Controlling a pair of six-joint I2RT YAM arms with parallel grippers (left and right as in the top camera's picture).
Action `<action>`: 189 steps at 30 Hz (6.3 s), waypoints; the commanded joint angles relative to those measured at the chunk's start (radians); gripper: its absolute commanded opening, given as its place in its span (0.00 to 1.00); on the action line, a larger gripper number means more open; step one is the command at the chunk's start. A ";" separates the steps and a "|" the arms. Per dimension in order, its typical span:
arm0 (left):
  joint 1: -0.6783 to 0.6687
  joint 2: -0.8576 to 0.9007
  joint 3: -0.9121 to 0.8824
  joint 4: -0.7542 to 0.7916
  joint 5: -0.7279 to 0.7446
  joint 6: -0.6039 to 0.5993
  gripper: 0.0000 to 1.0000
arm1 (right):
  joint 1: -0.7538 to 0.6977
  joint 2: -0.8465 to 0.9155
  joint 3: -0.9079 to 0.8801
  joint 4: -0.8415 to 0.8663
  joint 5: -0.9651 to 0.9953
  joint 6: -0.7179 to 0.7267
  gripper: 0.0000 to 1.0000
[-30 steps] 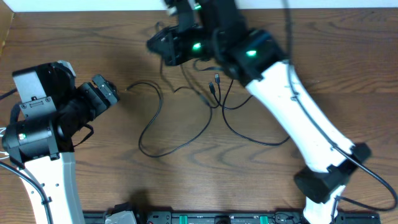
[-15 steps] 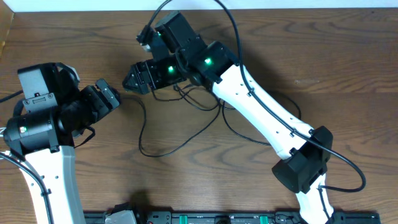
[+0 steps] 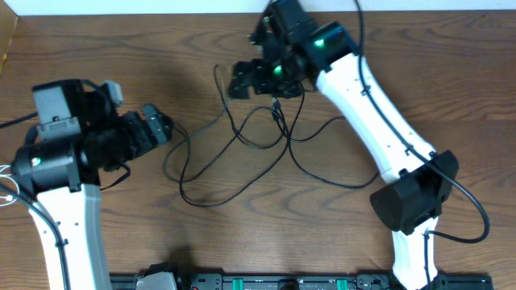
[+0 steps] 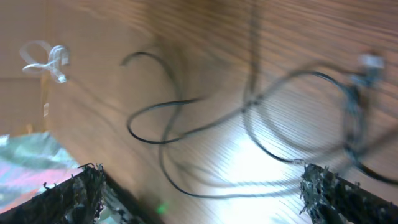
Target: Untangle cables
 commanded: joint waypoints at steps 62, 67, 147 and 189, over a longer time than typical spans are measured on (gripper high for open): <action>0.098 0.217 0.406 0.208 -0.457 -0.191 0.08 | -0.003 -0.334 0.010 -0.351 0.187 -0.203 0.99; 0.249 0.249 0.405 0.111 -0.425 -0.288 0.07 | -0.003 -0.334 0.010 -0.350 0.198 -0.203 0.99; -0.553 0.876 0.129 -0.025 -0.438 0.432 0.83 | 0.016 -0.328 0.010 -0.337 0.201 -0.211 0.99; -0.448 0.852 0.253 0.222 -0.359 0.350 0.07 | 0.016 -0.320 0.010 -0.341 0.229 -0.211 0.99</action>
